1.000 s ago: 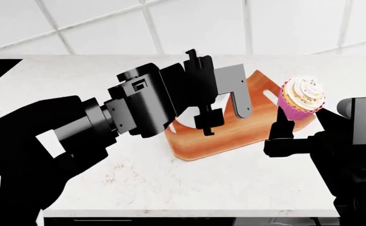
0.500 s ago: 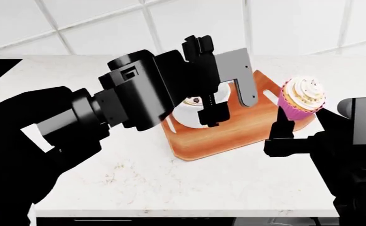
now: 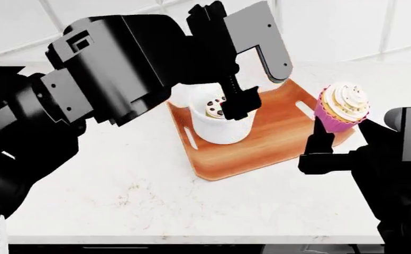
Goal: Pick up the bowl with cake and place it on the tray. Pick up the cupcake and place it on the tray.
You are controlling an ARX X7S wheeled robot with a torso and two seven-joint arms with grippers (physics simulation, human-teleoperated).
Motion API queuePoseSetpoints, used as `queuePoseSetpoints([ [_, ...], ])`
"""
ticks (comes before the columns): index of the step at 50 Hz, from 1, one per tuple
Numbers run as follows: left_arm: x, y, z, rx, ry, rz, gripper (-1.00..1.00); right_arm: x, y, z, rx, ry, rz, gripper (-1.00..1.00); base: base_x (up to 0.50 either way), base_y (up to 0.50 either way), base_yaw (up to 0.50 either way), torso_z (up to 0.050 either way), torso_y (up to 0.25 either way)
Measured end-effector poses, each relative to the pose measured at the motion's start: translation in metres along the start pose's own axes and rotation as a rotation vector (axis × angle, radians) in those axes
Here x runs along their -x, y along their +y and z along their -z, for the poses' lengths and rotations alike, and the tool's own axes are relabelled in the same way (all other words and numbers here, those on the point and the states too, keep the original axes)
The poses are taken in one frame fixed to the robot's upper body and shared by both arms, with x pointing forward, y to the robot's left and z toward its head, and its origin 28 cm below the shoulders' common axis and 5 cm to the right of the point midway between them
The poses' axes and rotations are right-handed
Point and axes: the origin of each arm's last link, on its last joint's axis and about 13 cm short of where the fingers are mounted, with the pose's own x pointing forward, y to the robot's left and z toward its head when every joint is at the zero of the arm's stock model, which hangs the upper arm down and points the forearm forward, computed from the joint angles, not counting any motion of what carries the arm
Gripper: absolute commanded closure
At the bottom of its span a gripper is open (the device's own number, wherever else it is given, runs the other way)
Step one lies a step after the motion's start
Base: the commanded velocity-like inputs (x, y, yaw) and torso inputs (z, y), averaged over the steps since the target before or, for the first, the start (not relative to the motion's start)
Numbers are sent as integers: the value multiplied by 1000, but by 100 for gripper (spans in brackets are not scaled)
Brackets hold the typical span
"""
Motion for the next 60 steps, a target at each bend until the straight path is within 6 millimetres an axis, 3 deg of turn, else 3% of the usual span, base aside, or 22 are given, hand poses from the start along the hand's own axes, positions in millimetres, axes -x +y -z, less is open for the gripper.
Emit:
queuePoseSetpoints([
  [16, 25, 14, 15, 123, -9, -214, -100, -1, 3, -3, 3, -6, -11, 100, 0, 0, 0, 0, 0],
  [28, 56, 0, 28, 232, -77, -363, -100, -8, 6, -6, 2, -15, -23, 100, 0, 0, 0, 0, 0],
  [41, 84, -19, 35, 308, -160, -495, -100, -33, 11, -11, -2, -20, -30, 100, 0, 0, 0, 0, 0],
  [60, 105, -36, 45, 366, -212, -623, -100, -75, 18, -6, -6, 24, -22, 100, 0, 0, 0, 0, 0],
])
